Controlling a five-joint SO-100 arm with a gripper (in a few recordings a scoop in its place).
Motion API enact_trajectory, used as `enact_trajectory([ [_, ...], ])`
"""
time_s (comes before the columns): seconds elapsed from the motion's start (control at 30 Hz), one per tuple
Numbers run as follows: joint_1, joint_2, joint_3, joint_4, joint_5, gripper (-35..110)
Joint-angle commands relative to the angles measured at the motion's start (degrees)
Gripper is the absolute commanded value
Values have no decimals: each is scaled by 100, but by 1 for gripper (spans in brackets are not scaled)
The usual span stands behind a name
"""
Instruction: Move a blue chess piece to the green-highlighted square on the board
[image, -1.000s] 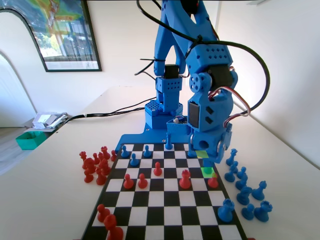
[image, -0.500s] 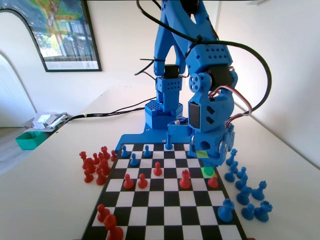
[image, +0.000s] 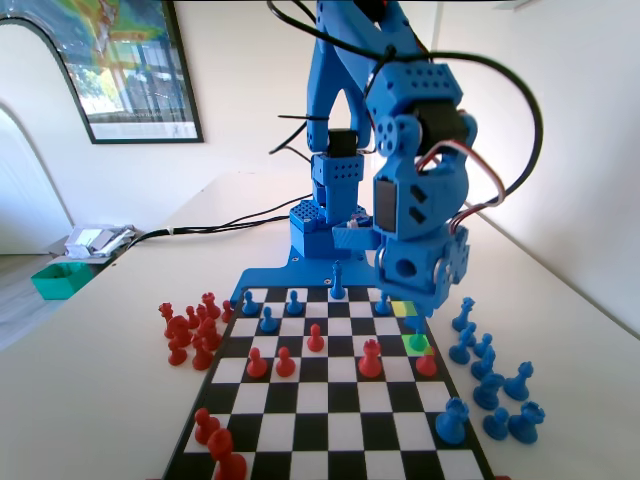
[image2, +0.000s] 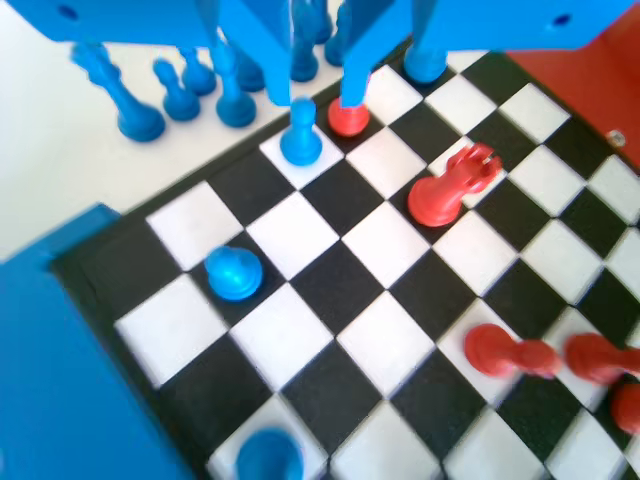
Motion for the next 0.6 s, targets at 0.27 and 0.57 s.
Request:
enact_trajectory([
  [0.27,-132,1547,-888,1485,1143,1],
  [0.57,422,3015,-1362,2900,2452,1],
])
